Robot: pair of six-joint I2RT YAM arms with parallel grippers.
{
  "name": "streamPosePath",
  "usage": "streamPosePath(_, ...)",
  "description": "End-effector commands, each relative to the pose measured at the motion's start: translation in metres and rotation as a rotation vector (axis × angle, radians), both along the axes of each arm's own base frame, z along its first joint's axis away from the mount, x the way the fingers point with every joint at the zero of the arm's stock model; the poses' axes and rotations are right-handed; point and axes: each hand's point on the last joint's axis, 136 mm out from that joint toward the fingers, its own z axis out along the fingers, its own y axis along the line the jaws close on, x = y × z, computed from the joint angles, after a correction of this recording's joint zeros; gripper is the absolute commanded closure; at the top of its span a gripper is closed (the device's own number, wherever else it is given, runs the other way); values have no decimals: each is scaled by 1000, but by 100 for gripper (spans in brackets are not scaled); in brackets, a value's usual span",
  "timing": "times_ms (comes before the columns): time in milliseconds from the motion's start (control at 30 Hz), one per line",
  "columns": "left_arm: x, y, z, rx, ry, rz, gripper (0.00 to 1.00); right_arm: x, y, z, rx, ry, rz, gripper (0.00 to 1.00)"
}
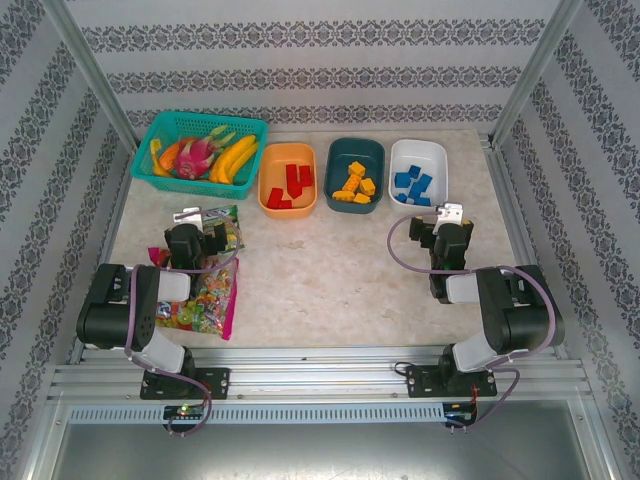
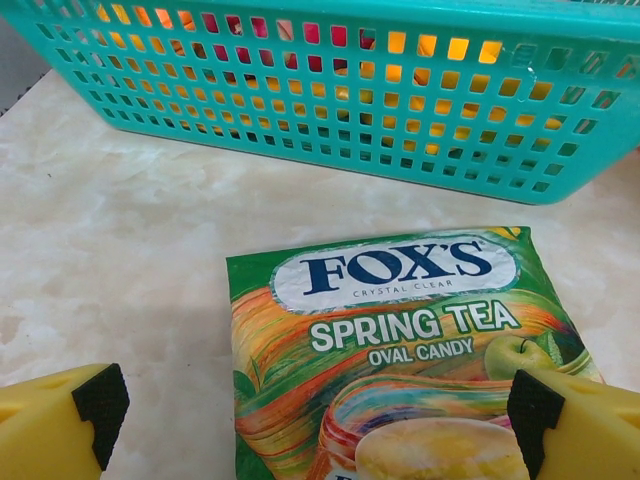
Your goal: Sort the legos into containers by color
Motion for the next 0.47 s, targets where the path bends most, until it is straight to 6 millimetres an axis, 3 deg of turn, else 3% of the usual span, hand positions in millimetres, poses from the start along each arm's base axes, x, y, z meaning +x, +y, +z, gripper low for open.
streamPosePath(0,5,-2,10,19,-49,-8,0,3,1,9,-3,-24,0,2)
streamPosePath(433,5,-2,11,24,-52,-8,0,4,1,9,1,-24,4,2)
